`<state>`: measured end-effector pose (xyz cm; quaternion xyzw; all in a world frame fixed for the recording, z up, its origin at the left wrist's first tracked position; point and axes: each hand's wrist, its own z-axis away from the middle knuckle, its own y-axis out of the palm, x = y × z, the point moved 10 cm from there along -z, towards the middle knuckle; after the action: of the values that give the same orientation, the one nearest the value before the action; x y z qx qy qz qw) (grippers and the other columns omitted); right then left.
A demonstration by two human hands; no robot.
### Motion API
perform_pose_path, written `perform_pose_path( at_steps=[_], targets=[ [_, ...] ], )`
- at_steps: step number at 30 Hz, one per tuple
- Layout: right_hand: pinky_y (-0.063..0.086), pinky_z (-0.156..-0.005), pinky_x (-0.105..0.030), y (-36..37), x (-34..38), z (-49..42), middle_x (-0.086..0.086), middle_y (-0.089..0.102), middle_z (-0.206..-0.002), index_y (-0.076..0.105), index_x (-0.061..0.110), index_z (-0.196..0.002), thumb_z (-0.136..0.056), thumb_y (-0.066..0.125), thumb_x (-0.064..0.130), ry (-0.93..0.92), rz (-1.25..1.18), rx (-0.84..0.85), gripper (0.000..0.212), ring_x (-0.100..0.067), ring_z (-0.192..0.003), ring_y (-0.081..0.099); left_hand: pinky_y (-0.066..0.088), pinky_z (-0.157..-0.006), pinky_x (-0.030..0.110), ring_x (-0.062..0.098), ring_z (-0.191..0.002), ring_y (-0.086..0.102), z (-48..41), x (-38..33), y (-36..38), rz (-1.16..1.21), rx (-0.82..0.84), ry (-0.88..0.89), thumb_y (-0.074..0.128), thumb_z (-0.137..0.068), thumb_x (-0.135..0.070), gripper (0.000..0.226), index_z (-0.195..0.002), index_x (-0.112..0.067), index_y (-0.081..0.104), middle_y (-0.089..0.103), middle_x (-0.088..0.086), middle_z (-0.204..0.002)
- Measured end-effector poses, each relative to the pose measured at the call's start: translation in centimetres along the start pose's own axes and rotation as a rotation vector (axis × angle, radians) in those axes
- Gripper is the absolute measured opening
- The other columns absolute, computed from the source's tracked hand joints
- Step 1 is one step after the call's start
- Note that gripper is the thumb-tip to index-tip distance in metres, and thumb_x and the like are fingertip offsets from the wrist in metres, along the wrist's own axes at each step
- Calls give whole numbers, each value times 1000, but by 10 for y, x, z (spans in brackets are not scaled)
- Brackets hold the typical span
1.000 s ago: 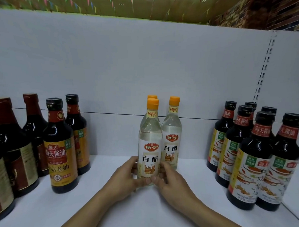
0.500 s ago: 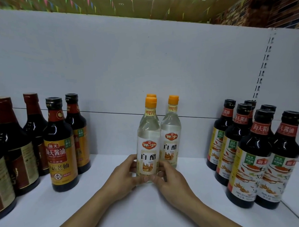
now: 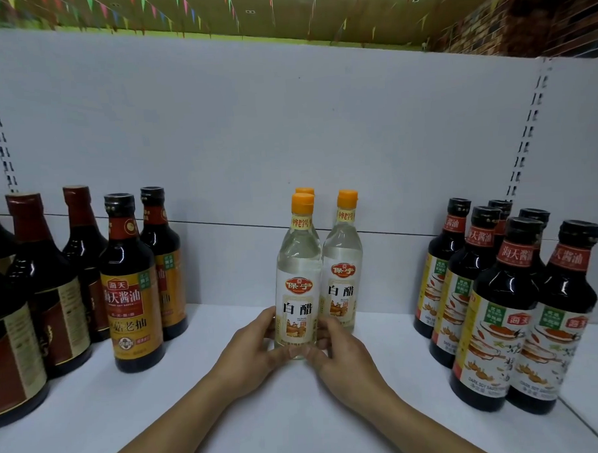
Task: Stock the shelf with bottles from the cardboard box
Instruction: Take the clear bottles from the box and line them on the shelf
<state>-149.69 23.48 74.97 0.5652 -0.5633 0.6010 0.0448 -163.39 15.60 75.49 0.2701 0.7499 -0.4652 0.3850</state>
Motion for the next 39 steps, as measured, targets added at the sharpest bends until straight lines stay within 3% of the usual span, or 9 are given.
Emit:
perform_pose_path(
  at_steps=[3, 8, 18, 22, 25, 27, 30, 34, 39],
  targets=[
    [48, -87, -14, 1, 1, 0, 21, 65, -120, 52, 37, -130, -97, 66, 43, -9, -3, 2, 37, 7, -104, 60, 55, -98, 27, -3, -110, 66, 1, 2, 0, -12, -3, -15, 81, -81, -44, 63, -137, -38, 52, 69, -25, -121],
    [47, -87, -14, 0, 2, 1, 19, 64, -122, 51, 34, -133, -98, 64, 43, -19, 0, 11, 38, 3, -107, 60, 54, -76, 20, 4, -107, 68, 3, 0, 0, -29, 25, -79, 83, -80, -43, 69, -139, -37, 47, 68, -19, -123],
    [47, -103, -28, 1, 5, 6, 6, 55, -139, 41, 28, -142, -101, 57, 46, -12, 44, 51, 48, -13, -129, 53, 54, -86, 13, -1, -109, 65, 13, -19, 11, 19, -6, -194, 72, -94, -26, 74, -152, -29, 27, 65, -12, -127],
    [45, -104, -29, -2, 5, 11, 3, 50, -145, 40, 23, -141, -103, 56, 40, 13, 51, 81, 45, -17, -134, 51, 54, -101, 28, 7, -115, 65, 18, -30, 14, 39, -49, -228, 71, -95, -25, 75, -154, -28, 23, 61, -8, -136],
    [49, -93, -29, -12, 16, 18, 3, 53, -132, 44, 19, -125, -103, 55, 35, -14, 63, 68, 29, -18, -121, 56, 49, -109, 44, 27, -136, 51, 28, -32, 2, -16, -172, -301, 72, -93, -37, 95, -161, -29, 7, 44, 3, -150],
    [51, -91, -32, -19, 34, 22, 5, 55, -122, 47, 20, -115, -103, 55, 32, -92, 63, 40, 19, -17, -113, 58, 49, -109, 52, 30, -143, 43, 37, -33, -7, -62, -239, -320, 73, -89, -47, 102, -161, -34, 2, 32, 8, -161],
    [51, -92, -32, -23, 63, 28, 10, 57, -116, 55, 24, -109, -100, 57, 24, -199, 14, 40, 9, -11, -106, 58, 48, -109, 49, 26, -143, 42, 56, -43, -16, -60, -317, -306, 69, -90, -51, 95, -161, -36, 7, 33, 8, -160],
    [51, -94, -28, -18, 96, 38, 12, 57, -114, 58, 27, -115, -100, 57, 19, -305, -51, 115, 17, -6, -105, 57, 49, -106, 39, 20, -133, 51, 87, -61, -34, -109, -459, -272, 63, -98, -43, 76, -159, -33, 19, 45, 5, -151],
    [49, -90, -25, 0, 141, 56, 10, 61, -115, 61, 28, -118, -101, 56, 21, -401, -130, 229, 19, -1, -100, 58, 52, -103, 40, 13, -122, 56, 149, -83, -61, -132, -644, -255, 64, -98, -35, 55, -147, -33, 38, 55, -6, -134]
  ],
)
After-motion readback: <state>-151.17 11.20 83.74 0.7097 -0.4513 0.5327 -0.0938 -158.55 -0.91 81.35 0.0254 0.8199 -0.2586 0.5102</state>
